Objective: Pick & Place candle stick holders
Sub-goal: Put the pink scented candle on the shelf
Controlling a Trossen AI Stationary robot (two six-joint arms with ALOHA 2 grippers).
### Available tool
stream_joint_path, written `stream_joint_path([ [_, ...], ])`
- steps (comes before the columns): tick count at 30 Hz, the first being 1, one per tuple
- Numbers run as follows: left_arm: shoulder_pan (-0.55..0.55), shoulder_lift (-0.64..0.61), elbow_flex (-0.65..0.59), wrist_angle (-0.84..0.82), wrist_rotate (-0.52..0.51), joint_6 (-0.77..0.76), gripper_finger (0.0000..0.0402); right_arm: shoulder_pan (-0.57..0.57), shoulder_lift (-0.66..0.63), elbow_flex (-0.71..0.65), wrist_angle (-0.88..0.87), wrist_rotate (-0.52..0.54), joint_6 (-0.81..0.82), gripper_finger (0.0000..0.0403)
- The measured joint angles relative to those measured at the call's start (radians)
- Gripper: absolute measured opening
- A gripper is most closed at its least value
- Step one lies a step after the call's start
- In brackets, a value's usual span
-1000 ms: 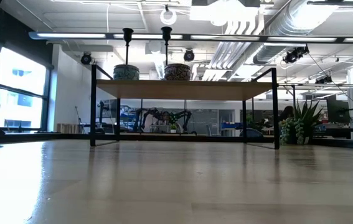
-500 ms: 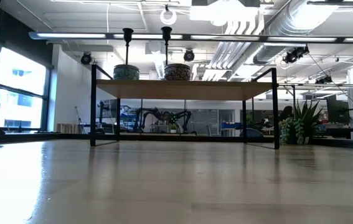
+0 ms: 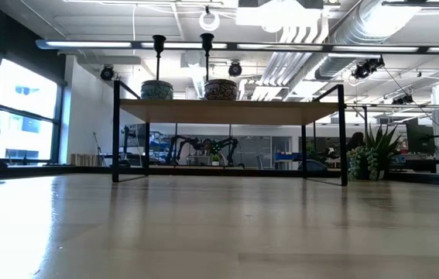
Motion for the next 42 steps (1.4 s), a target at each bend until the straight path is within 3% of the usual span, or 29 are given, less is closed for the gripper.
stream_joint_path([
  [5,-0.018,0.000,0.000,-0.037,-0.031,0.014,0.0340,-0.019,0.001,-0.001,-0.066,0.026,-0.115,0.0322],
  [8,-0.026,0.000,0.000,-0.072,-0.046,0.014,0.0340,-0.021,0.001,0.000,-0.061,0.044,-0.039,0.0322],
  [10,-0.032,0.000,0.000,-0.095,-0.051,0.014,0.0340,-0.043,-0.013,0.027,-0.156,0.010,0.017,0.0323],
  [13,-0.038,0.000,0.000,-0.114,-0.054,0.027,0.0340,-0.081,-0.018,0.135,-0.485,0.017,0.141,0.0324],
  [19,-0.045,-0.011,0.001,-0.166,-0.067,0.039,0.0340,-0.094,0.081,0.442,-1.222,0.259,0.317,0.0324],
  [24,-0.058,-0.022,0.001,-0.227,-0.080,0.015,0.0340,-0.095,0.215,0.603,-1.507,0.296,0.495,0.0324],
  [32,-0.106,-0.031,0.009,-0.225,-0.151,0.006,0.0340,-0.109,0.405,0.599,-1.686,0.182,0.786,0.0323],
  [35,-0.116,-0.031,0.019,-0.225,-0.160,0.016,0.0340,-0.119,0.427,0.561,-1.743,0.175,0.819,0.0323],
  [42,-0.115,-0.031,0.021,-0.245,-0.155,0.036,0.0340,-0.119,0.426,0.443,-1.659,0.189,0.858,0.0323],
])
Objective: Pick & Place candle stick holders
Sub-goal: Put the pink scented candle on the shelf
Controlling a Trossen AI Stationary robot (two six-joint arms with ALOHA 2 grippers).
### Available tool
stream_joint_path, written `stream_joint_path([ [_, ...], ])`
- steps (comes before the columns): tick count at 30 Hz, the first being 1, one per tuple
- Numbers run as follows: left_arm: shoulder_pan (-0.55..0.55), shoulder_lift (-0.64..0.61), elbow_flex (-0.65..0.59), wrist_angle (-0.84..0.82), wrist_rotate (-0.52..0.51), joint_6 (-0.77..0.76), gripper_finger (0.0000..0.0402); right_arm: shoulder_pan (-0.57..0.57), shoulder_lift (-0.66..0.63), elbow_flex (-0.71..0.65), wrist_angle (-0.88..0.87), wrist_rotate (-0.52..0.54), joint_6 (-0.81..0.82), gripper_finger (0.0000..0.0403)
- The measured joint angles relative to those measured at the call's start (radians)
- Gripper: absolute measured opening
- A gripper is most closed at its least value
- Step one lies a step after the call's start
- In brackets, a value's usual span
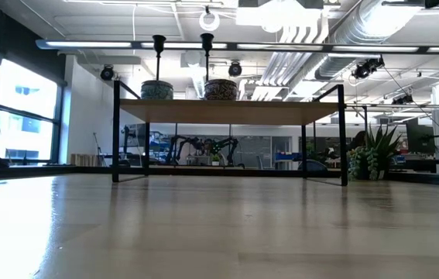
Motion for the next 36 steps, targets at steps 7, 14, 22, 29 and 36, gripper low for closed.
stream_joint_path([
  [7,0.000,0.000,0.000,-0.035,0.062,0.029,0.0340,0.001,-0.001,-0.129,0.152,-0.076,0.047,0.0323],
  [14,0.000,0.000,0.000,-0.044,0.124,0.048,0.0340,0.000,-0.001,-0.261,0.342,-0.112,0.049,0.0323],
  [22,0.000,0.000,0.000,-0.045,0.137,0.049,0.0340,-0.001,-0.001,-0.297,0.368,-0.105,0.049,0.0323],
  [29,0.000,0.001,-0.001,-0.043,0.137,0.048,0.0340,-0.057,-0.001,-0.297,0.292,-0.091,0.042,0.0323],
  [36,0.000,0.001,-0.001,-0.045,0.137,0.048,0.0340,-0.108,-0.001,-0.297,0.290,-0.100,-0.002,0.0323],
])
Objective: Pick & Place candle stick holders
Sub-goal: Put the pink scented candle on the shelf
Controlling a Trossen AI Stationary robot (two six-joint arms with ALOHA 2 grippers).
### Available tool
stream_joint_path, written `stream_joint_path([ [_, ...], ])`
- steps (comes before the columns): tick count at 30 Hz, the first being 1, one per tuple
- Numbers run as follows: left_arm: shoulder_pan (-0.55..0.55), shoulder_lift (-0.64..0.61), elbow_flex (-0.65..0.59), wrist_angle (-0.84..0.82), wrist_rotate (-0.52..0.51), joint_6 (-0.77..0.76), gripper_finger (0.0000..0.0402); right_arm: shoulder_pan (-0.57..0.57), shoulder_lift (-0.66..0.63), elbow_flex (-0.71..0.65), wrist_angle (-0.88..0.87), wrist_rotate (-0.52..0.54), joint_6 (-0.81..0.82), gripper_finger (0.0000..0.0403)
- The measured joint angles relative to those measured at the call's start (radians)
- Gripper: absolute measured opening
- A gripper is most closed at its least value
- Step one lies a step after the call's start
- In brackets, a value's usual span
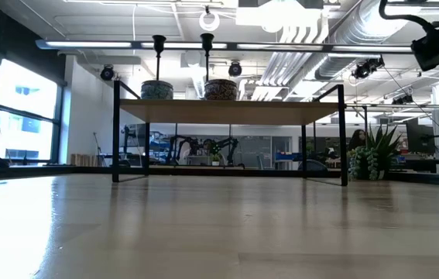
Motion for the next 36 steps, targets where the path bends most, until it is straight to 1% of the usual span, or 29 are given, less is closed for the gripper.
stream_joint_path([
  [10,0.000,0.000,0.000,-0.001,0.000,-0.003,0.0340,-0.003,0.002,0.000,0.003,-0.012,0.022,0.0323],
  [13,0.000,0.000,0.000,-0.001,0.024,-0.004,0.0340,-0.001,0.011,0.000,0.024,-0.012,0.025,0.0323],
  [17,0.000,0.000,0.000,-0.001,0.042,-0.004,0.0340,-0.001,0.050,0.000,0.027,-0.031,0.008,0.0323],
  [27,0.000,0.000,0.000,-0.001,0.042,-0.004,0.0340,-0.004,0.149,0.001,0.024,-0.068,-0.009,0.0323],
  [36,0.000,0.000,0.000,-0.001,0.057,-0.006,0.0340,-0.016,0.167,0.001,0.040,-0.058,-0.013,0.0323],
])
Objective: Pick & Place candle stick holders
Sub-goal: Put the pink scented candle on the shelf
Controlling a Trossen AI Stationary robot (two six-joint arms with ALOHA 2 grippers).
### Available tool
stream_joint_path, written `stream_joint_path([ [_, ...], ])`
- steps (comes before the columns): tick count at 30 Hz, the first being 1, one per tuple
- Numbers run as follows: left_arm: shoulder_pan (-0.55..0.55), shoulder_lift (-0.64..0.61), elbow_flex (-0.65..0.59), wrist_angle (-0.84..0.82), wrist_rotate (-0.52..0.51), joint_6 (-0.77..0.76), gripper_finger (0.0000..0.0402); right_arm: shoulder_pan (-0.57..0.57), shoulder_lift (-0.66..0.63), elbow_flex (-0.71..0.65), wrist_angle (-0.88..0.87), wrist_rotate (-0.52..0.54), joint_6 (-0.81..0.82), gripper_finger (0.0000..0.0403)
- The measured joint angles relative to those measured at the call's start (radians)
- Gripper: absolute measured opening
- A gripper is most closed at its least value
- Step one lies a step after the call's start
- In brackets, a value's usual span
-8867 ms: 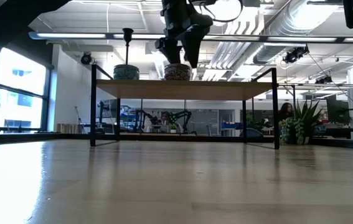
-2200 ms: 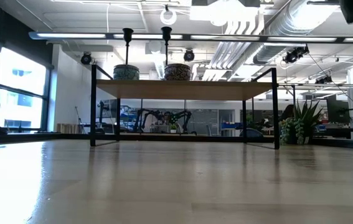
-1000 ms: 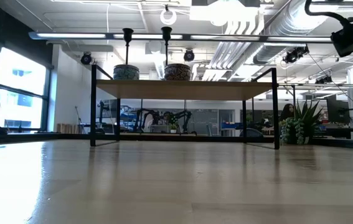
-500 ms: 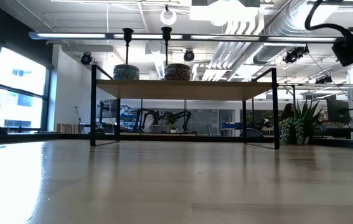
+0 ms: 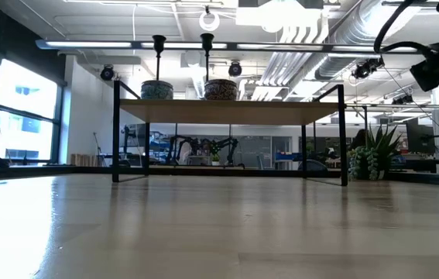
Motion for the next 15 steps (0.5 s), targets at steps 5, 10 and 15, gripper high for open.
stream_joint_path([
  [5,0.000,0.000,0.000,0.000,0.001,0.000,0.0340,-0.015,0.000,0.000,0.001,-0.005,0.003,0.0323],
  [10,0.000,0.000,0.000,0.000,0.001,-0.002,0.0340,-0.038,-0.001,-0.120,0.134,-0.086,-0.005,0.0323],
  [15,0.000,0.000,0.000,-0.004,0.002,-0.004,0.0340,-0.042,-0.007,-0.264,0.393,-0.138,-0.009,0.0323],
])
